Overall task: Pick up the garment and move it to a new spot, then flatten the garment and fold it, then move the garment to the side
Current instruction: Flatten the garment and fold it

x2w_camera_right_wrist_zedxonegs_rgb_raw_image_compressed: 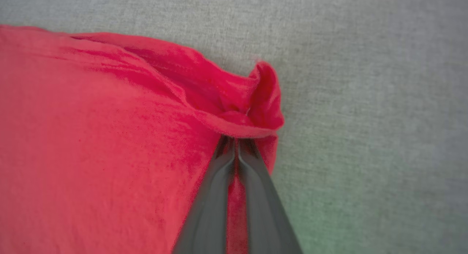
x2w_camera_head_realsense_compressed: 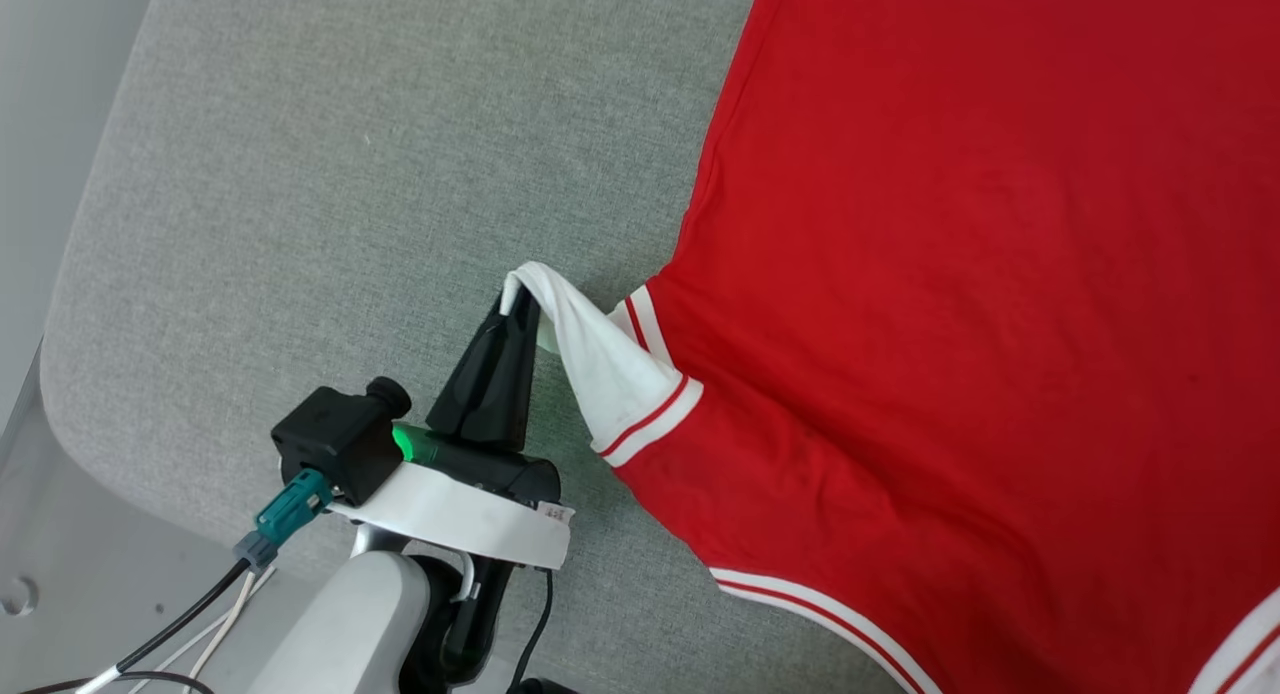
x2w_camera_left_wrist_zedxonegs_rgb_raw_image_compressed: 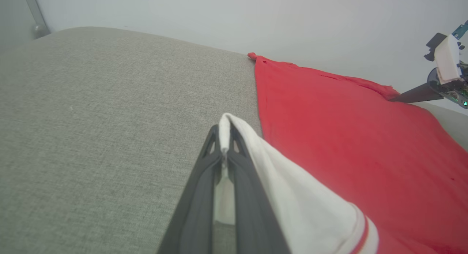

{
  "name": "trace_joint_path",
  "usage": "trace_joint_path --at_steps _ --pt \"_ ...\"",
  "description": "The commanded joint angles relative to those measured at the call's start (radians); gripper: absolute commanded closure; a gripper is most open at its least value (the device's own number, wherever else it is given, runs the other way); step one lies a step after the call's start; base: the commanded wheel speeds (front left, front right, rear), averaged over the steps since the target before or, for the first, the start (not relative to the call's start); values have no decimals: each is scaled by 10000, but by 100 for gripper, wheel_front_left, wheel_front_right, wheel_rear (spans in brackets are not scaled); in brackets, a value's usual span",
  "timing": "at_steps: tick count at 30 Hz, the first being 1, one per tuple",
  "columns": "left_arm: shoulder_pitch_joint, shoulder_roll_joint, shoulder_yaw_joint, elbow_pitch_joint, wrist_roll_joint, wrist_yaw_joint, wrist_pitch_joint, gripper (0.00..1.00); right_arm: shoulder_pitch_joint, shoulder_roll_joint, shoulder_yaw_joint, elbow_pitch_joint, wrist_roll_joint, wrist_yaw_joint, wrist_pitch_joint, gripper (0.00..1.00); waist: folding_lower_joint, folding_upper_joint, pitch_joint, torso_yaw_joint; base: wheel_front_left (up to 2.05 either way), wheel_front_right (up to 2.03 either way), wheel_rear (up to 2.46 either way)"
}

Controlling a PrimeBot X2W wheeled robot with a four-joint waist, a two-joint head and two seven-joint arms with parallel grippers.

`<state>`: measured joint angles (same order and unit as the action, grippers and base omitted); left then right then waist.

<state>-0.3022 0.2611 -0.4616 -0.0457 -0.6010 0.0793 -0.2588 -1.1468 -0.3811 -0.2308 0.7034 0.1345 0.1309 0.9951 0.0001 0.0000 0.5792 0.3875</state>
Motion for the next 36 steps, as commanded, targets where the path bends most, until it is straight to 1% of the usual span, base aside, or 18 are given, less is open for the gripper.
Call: trace_joint_path --at_steps 1,4,6,10,11,12,13,14,15,19,21,23,26,31,33,36 --pt "18 11 61 25 46 21 -57 100 513 129 106 160 -69 -3 140 100 -1 0 -189 -97 0 0 0" --pt "201 89 152 142 60 105 -62 100 355 -116 552 -420 10 -3 -160 100 -1 0 -610 -331 0 0 0" --pt "348 174 245 182 59 201 -55 100 467 -303 1116 -828 201 -3 -310 100 -1 0 -934 -579 0 0 0" --pt "711 419 459 211 3 477 32 100 1184 -693 2216 -1779 942 -5 -532 100 -1 0 -1568 -1229 0 0 0" --pt "811 477 511 222 -9 535 61 100 1424 -840 2422 -2043 1171 -5 -536 100 -1 0 -1732 -1391 0 0 0" --pt "1046 651 656 233 -18 708 145 100 2000 -1095 2832 -2653 1565 -5 -582 100 -1 0 -2062 -1748 0 0 0" --pt "1046 651 656 233 -18 708 145 100 2000 -1095 2832 -2653 1565 -5 -582 100 -1 0 -2062 -1748 0 0 0" --pt "1265 805 787 221 -58 869 217 100 2775 -1268 3083 -3229 1978 -5 -600 100 -1 0 -2385 -2087 0 0 0" --pt "1265 805 787 221 -58 869 217 100 2775 -1268 3083 -3229 1978 -5 -600 100 -1 0 -2385 -2087 0 0 0" --pt "1812 1143 1121 153 -152 1217 346 100 4557 -1453 3244 -4523 2633 -5 -386 100 -1 0 -2940 -2814 0 0 0" --pt "2065 1313 1240 26 -161 1366 472 100 5574 -1335 3020 -5143 2893 -5 -263 100 -1 0 -3122 -3136 0 0 0" --pt "2361 1482 1371 -47 -205 1538 595 100 6573 -1148 2785 -5771 2875 -5 -217 100 -1 0 -3332 -3472 0 0 0" --pt "2690 1682 1473 -128 -269 1690 793 100 8152 -641 2142 -6611 2975 -5 -200 100 -1 0 -3583 -3806 0 0 0" --pt "3086 1912 1571 -207 -329 1913 1082 100 10636 621 1031 -7593 2770 -3 -222 100 -1 0 -3939 -4227 0 0 0" --pt "3217 1953 1548 -329 -299 2021 1228 100 11449 1120 802 -7778 2653 -3 -170 100 -1 0 -4035 -4358 0 0 0" --pt "3204 2017 1539 -343 -325 2049 1323 100 12386 1793 625 -7807 2460 -3 -179 100 -1 0 -4123 -4442 0 0 0"
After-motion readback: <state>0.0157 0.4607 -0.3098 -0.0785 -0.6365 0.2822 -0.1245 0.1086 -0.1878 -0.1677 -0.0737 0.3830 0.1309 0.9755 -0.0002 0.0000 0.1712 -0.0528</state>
